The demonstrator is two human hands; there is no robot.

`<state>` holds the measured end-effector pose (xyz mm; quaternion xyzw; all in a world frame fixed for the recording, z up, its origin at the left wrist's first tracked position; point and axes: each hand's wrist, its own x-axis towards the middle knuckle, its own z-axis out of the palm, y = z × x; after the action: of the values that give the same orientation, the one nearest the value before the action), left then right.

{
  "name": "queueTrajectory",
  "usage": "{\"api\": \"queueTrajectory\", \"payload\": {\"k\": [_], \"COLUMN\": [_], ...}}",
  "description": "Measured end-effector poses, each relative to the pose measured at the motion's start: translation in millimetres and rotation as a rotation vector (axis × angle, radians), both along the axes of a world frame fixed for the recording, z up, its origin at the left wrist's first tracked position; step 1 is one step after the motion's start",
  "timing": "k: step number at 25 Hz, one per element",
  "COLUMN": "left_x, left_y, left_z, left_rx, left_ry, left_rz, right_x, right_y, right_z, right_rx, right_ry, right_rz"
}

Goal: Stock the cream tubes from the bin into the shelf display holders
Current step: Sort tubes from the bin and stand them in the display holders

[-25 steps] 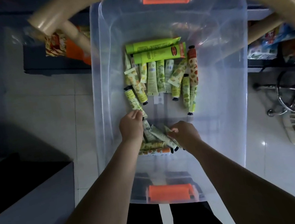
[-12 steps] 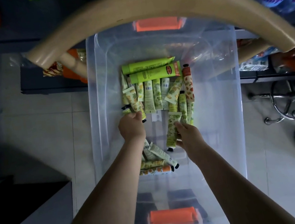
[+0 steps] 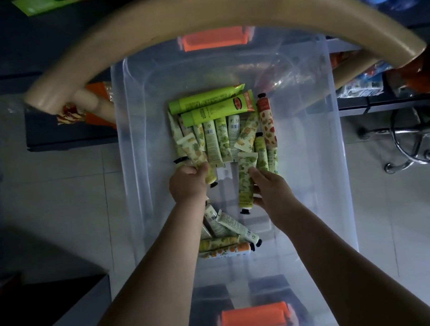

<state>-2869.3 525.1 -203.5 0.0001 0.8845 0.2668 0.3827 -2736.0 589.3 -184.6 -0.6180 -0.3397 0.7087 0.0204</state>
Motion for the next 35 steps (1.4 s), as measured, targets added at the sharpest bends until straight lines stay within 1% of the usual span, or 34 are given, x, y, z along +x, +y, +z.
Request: {"api": "queueTrajectory", "payload": {"k": [4, 6, 9, 11, 13, 14, 18, 21, 23, 28, 33, 35], "left_x": [2.1, -3.3, -20.7, -34.3, -50.3, -54.8, -76.2, -82.1, -84.7, -100.0, -131.5, -151.0], "left_y": [-6.0, -6.5, -5.1, -8.4, -6.0, -6.0, 6.1, 20.0, 26.5, 37.9, 39.9, 43.2], "left_z": [51.9, 92.9, 155.5, 204.6, 258.1, 277.5, 386.4, 457.2, 494.1, 571.3, 629.6, 648.0], "left_rx": [0.138, 0.234, 0.397, 0.522, 0.661, 0.690, 0.773, 0.850, 0.890, 1.023, 1.057, 1.102], "left_ry": [-0.003, 0.022, 0.040, 0.058, 0.069, 0.064, 0.164, 0.251, 0.326, 0.458, 0.559, 0.598], "left_rz": [0.067, 0.030, -0.023, -0.066, -0.079, -0.090, -0.128, -0.174, -0.154, -0.096, -0.140, -0.126], "right_x": [-14.0, -24.3, -41.6, -50.9, -60.4, -63.5, -81.9, -93.7, -101.7, -116.3, -145.8, -163.4], "right_y": [9.8, 14.3, 21.2, 25.3, 33.9, 37.4, 56.9, 75.1, 89.2, 119.9, 132.0, 138.2], "right_z": [45.2, 83.3, 143.5, 196.0, 243.0, 261.5, 358.7, 414.6, 447.8, 534.9, 600.8, 621.8], "right_rx": [0.040, 0.099, 0.288, 0.434, 0.571, 0.601, 0.681, 0.797, 0.882, 0.977, 1.066, 1.110], "right_ry": [0.043, 0.060, 0.090, 0.086, 0.151, 0.175, 0.314, 0.437, 0.497, 0.682, 0.764, 0.774], "right_rz": [-0.001, -0.009, 0.047, 0.095, 0.085, 0.081, 0.063, 0.134, 0.207, 0.274, 0.295, 0.283]}}
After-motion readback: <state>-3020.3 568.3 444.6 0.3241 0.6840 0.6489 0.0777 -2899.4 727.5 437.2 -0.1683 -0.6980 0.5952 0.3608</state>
